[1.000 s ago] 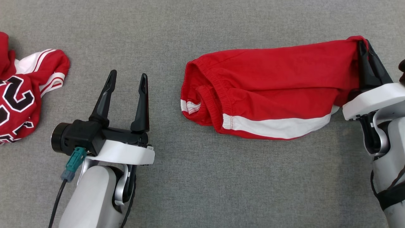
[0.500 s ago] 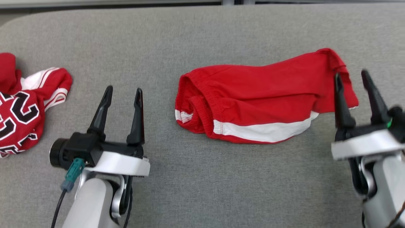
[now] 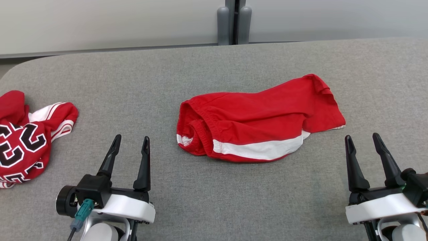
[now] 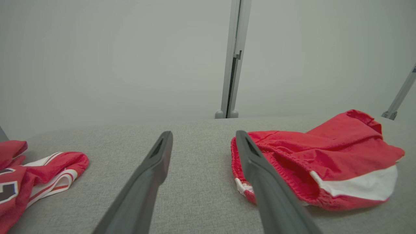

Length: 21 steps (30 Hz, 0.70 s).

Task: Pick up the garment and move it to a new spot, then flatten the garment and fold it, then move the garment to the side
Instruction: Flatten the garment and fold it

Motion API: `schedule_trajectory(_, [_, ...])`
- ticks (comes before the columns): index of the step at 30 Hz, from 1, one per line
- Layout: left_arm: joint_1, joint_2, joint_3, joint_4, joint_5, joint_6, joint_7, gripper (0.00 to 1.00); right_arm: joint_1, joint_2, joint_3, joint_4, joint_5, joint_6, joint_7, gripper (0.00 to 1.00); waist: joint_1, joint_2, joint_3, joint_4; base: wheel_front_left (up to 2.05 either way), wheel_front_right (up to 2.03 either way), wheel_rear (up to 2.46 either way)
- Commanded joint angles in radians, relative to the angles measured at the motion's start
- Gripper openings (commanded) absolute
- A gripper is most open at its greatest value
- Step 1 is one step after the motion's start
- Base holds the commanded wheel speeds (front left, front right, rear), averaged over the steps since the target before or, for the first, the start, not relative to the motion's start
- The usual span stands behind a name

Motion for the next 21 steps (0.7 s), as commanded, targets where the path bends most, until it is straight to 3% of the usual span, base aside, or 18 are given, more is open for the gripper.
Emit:
schedule_trajectory(1, [0.01, 0.01, 0.0, 0.0, 0.007, 0.007, 0.0, 1.0, 0.015, 0.001, -0.004, -0.014, -0.003, 0.0, 0.009, 1.0, 0.0, 0.0, -0.01, -0.005, 0.0, 0.0, 0.0])
schedule_trajectory(21, [-0.004, 0.013, -0.03, -0.017, -0.004, 0.005, 0.011, 1.0, 0.024, 0.009, -0.005, -0.041, 0.007, 0.0, 0.044, 1.0, 0.0, 0.0, -0.004, -0.008, 0.0, 0.0, 0.0])
